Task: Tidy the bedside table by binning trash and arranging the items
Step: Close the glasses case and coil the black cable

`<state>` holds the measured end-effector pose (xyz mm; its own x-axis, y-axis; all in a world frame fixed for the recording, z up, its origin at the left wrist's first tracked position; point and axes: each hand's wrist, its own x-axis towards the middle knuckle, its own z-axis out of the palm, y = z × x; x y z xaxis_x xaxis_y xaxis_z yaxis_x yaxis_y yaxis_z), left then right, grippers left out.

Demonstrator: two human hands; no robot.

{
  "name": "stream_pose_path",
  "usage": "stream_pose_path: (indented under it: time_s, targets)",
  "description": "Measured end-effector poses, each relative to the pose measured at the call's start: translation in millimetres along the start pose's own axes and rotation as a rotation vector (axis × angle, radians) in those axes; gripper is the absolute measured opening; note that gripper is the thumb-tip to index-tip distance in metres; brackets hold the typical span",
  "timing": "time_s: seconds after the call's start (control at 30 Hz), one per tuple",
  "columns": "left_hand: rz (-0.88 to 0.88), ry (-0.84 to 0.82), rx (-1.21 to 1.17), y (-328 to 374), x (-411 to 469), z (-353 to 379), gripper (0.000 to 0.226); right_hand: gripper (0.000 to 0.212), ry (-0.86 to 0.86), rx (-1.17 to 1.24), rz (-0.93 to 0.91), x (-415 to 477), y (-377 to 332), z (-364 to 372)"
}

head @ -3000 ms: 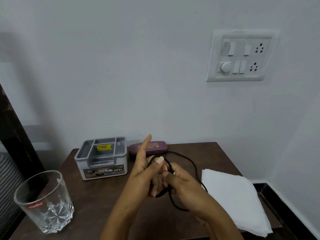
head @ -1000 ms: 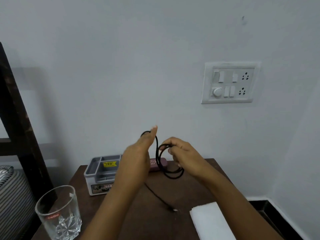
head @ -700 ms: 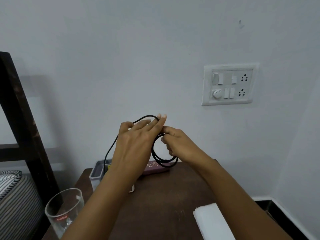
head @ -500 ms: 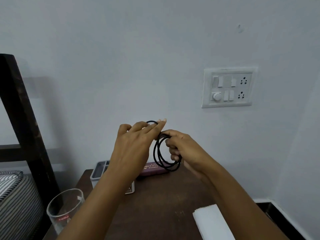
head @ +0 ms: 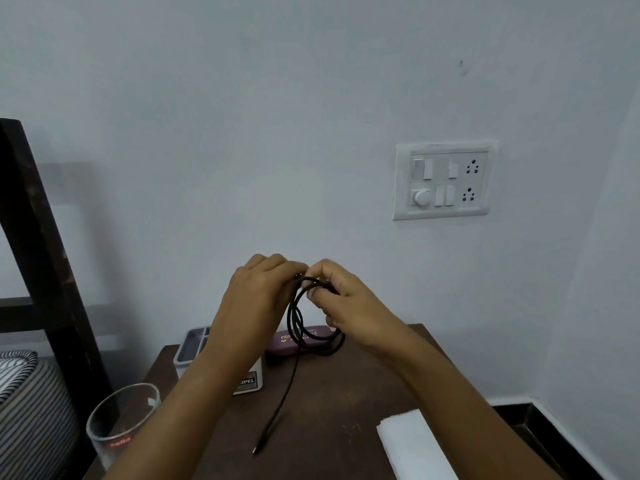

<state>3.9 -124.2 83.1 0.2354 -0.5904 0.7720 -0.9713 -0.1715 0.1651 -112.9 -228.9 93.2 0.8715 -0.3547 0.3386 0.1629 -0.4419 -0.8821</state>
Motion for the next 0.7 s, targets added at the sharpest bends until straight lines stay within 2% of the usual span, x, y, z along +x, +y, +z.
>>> stream_pose_path:
  time_s: [0.07,0.13,0.27,0.37,0.43,0.53,0.6,0.67,0.7]
  targets:
    - [-0.069,-0.029,-0.145,-1.5,0.7,1.4,0.025,0.013,0.067,-0.162,-0.101,-2.1,-2.2,2.9]
    - [-0.131,-0.102,-0.326,-1.1,2.4,-2.1,0.030,0.024,0.063,-0.261,-0.221,-3.0,-5.4,5.8]
    - [-0.297,-0.242,-0.639,-3.9,10.8,-17.6,0.018,0.047,0.047,-0.379,-0.365,-2.0,-2.1,11.2]
    - [-0.322,-0.454,-0.749,-10.0,10.5,-30.3,0.043,0.053,0.072,-0.431,-0.388,-2.5,0.0,17.8]
    - [-0.344,-0.556,-0.763,-11.1,9.1,-35.5,0.048,0.042,0.092,-0.443,-0.391,-2.9,-0.9,21.9]
    - [-0.446,-0.596,-0.771,-16.3,0.3,-27.9,0.046,0.024,0.117,-0.448,-0.365,-2.5,0.4,23.6]
    - [-0.543,-0.565,-0.951,-13.2,-5.9,-18.5,0.031,0.020,0.110,-0.453,-0.337,-2.8,2.3,26.9]
    - [-0.694,-0.476,-1.227,7.8,-5.9,-8.9,0.028,0.015,0.126,-0.447,-0.304,-1.8,2.0,31.5]
    - [-0.744,-0.443,-1.280,22.6,-7.7,-4.6,0.013,0.011,0.158,-0.421,-0.273,-0.1,1.0,34.0]
